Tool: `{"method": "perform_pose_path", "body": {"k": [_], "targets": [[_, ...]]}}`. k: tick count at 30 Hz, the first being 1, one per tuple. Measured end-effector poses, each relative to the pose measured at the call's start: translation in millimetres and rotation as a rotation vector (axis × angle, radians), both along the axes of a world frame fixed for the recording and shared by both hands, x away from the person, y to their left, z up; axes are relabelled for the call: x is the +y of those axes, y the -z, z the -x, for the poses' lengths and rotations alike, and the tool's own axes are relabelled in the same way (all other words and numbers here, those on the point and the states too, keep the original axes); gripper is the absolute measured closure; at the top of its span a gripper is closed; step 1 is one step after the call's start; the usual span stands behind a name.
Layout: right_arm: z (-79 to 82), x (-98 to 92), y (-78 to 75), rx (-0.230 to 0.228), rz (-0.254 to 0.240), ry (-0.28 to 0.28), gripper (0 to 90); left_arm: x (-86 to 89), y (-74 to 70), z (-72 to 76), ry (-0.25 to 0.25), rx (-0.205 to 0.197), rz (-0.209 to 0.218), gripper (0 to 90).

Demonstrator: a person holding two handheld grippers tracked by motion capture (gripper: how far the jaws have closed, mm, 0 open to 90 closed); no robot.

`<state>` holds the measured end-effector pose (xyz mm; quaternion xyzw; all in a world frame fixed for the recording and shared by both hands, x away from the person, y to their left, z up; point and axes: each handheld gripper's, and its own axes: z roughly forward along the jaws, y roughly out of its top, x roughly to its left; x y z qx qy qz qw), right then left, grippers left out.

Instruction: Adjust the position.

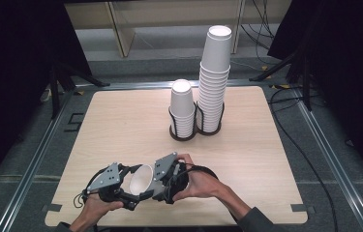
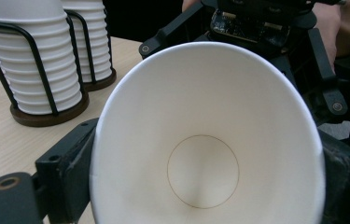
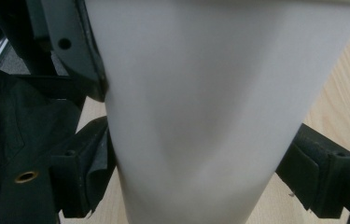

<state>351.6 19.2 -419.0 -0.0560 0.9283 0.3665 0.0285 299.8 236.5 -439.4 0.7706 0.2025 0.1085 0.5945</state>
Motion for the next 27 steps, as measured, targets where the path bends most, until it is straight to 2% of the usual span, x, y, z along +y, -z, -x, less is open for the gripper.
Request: {"method": "perform_pose_path", "body": {"k": [4, 6, 7, 10, 11, 13, 15, 16, 18, 19, 21, 22, 23, 24, 26, 27], "targets": [[1.4, 3.3, 1.9, 0.003, 0.001, -0.004, 17.9, -0.5, -0.7, 0.4, 0.013, -0.012, -0.022, 11.1], [1.9, 4.9, 3.3, 0.005, 0.008, -0.008, 18.4, -2.6, 0.6, 0.4, 0.024, -0.016, -0.001, 11.1], [1.5, 5.3, 3.1, -0.006, 0.001, -0.014, 18.4, -1.8, -0.6, 1.7, 0.017, -0.013, -0.026, 11.1], [3.2, 6.0, 2.7, 0.016, 0.008, -0.004, 18.9, -3.3, -0.3, 1.9, 0.026, -0.021, -0.022, 11.2], [3.3, 6.4, 3.1, 0.019, 0.009, -0.007, 19.6, -2.6, -1.0, 2.3, 0.025, -0.023, -0.041, 11.2], [3.1, 6.8, 3.4, 0.022, 0.01, -0.017, 20.5, -2.4, -0.9, 2.3, 0.026, -0.024, -0.042, 11.2], [3.3, 6.4, 3.2, 0.025, 0.012, -0.008, 21.0, -2.6, 0.1, 1.2, 0.034, -0.028, -0.025, 11.2], [3.3, 6.4, 3.1, 0.025, 0.012, -0.007, 21.2, -1.4, -0.6, 1.5, 0.028, -0.023, -0.04, 11.1], [3.0, 6.2, 3.1, 0.031, 0.007, -0.011, 21.3, -2.3, 0.9, 1.5, 0.024, -0.014, -0.002, 10.2], [2.1, 6.0, 3.1, 0.024, -0.006, -0.02, 21.5, -0.4, 0.5, 0.8, 0.029, -0.019, -0.015, 9.5], [-1.2, 4.8, 3.7, 0.005, -0.015, -0.033, 21.6, -0.2, 1.2, 1.0, 0.019, -0.015, 0.008, 8.4], [-0.9, 4.2, 3.4, 0.009, -0.014, -0.022, 21.7, -1.0, 2.5, 0.8, 0.023, -0.019, 0.042, 8.2], [0.9, 3.0, 2.0, 0.037, -0.017, -0.016, 21.9, -0.9, 2.7, 0.9, 0.023, -0.02, 0.053, 8.3], [0.9, 1.9, 1.7, 0.043, -0.019, -0.013, 22.0, 0.6, 1.3, 1.8, 0.013, -0.019, 0.035, 8.3], [0.2, 0.0, 1.3, 0.049, -0.022, -0.01, 22.3, 1.7, 0.7, 1.4, 0.01, -0.026, 0.032, 8.5], [-1.6, -1.1, 1.5, 0.036, -0.022, -0.015, 22.5, 1.5, 0.6, 1.5, 0.004, -0.023, 0.043, 8.7]]}}
